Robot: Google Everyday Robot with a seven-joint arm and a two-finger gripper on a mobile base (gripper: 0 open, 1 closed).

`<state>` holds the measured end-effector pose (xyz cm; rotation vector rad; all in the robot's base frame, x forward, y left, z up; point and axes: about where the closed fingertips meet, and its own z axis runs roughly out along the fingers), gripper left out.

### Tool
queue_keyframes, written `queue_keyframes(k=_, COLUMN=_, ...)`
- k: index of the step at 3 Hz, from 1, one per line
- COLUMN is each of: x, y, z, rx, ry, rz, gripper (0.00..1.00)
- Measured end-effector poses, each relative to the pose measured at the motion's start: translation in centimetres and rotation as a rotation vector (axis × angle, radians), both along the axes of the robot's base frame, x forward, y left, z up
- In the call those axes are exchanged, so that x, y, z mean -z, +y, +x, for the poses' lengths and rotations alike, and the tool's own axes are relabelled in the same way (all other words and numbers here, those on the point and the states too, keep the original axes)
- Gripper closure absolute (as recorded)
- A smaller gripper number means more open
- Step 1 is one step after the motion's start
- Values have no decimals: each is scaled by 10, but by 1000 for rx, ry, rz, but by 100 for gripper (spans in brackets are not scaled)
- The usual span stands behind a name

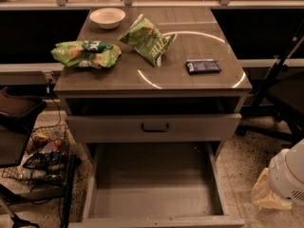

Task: Close middle drawer

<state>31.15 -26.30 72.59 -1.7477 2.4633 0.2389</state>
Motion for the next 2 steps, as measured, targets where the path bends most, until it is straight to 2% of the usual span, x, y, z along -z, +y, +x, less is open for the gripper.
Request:
queue_keyframes(k=1, x=3, y=1, z=-1, rx=-2, ry=2, rz=-5, gripper=100)
queue_keyframes(k=2, x=29, y=7, z=-5, rx=-22, ry=9, rz=-49, gripper=100)
